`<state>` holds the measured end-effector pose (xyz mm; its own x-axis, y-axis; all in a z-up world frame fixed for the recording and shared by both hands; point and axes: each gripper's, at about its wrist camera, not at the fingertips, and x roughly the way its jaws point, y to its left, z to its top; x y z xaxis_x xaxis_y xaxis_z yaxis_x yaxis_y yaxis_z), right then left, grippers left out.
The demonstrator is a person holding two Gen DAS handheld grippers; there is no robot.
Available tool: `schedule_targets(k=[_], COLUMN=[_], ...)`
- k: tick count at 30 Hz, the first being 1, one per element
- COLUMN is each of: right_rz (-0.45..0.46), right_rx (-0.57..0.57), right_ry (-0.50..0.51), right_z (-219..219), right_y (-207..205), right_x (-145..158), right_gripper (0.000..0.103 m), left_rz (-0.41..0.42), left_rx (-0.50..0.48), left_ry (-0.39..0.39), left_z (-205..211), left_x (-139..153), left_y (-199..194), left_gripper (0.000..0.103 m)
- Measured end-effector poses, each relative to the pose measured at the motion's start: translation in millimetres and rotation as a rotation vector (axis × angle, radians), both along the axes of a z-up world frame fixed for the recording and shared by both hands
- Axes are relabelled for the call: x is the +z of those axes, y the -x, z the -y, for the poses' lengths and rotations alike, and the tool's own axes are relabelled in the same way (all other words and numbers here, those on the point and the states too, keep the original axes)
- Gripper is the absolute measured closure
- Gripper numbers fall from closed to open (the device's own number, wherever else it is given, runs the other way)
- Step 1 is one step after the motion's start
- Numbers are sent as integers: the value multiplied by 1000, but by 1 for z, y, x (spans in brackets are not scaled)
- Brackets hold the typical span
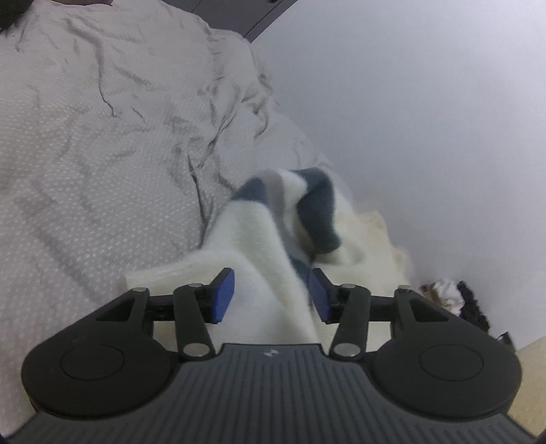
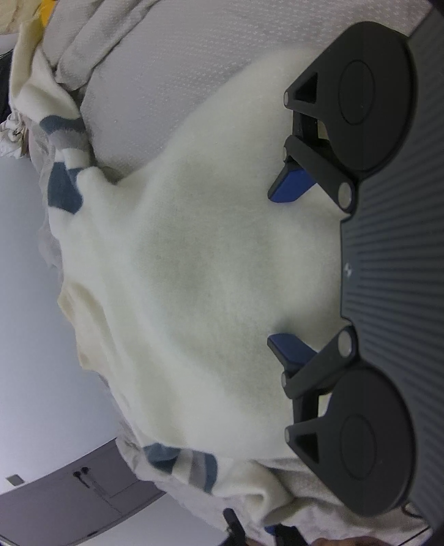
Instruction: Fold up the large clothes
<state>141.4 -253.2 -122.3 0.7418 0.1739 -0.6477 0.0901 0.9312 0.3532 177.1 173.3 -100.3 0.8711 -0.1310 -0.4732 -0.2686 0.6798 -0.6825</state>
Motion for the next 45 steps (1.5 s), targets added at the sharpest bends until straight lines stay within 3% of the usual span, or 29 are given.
schedule_targets(k=[4, 7, 14, 18, 22, 27, 33, 36, 38, 40, 45], right_rz=[2, -5, -1, -3, 2, 0, 3, 6, 8, 12, 46], right_rx=[-5, 10, 23, 22, 26, 23, 19, 18, 15, 13, 23], right_ry=[-22, -7, 18, 30, 39, 38, 44, 56, 58, 65, 62], right_z=[0, -4, -9, -10, -11, -12, -13, -14, -14, -15, -16], right_y=[6, 9, 16, 15, 15, 14, 13, 12, 11, 11, 13], right_x=[4, 6, 9, 9, 8, 8, 8, 7, 6, 6, 11], right_gripper=[18, 18, 18, 18, 18, 18, 18, 18, 18, 18, 18], left_rz=[26, 18, 7, -22, 4, 36, 25, -50, -64, -58, -4], left_rx=[-51, -62, 29, 72, 109, 238, 282, 298, 309, 324, 342], left_ry=[55, 143, 607, 683, 652, 629, 562, 492, 433, 370, 201], left_z=[9, 17, 2, 0, -5, -19, -34, -36, -39, -45, -83], left_x=[8, 0, -58, -75, -72, -70, -67, -69, -64, -52, 9], left_y=[26, 44, 53, 56, 58, 66, 63, 49, 44, 47, 33], left_gripper=[43, 39, 38, 38, 39, 40, 40, 54, 71, 82, 92])
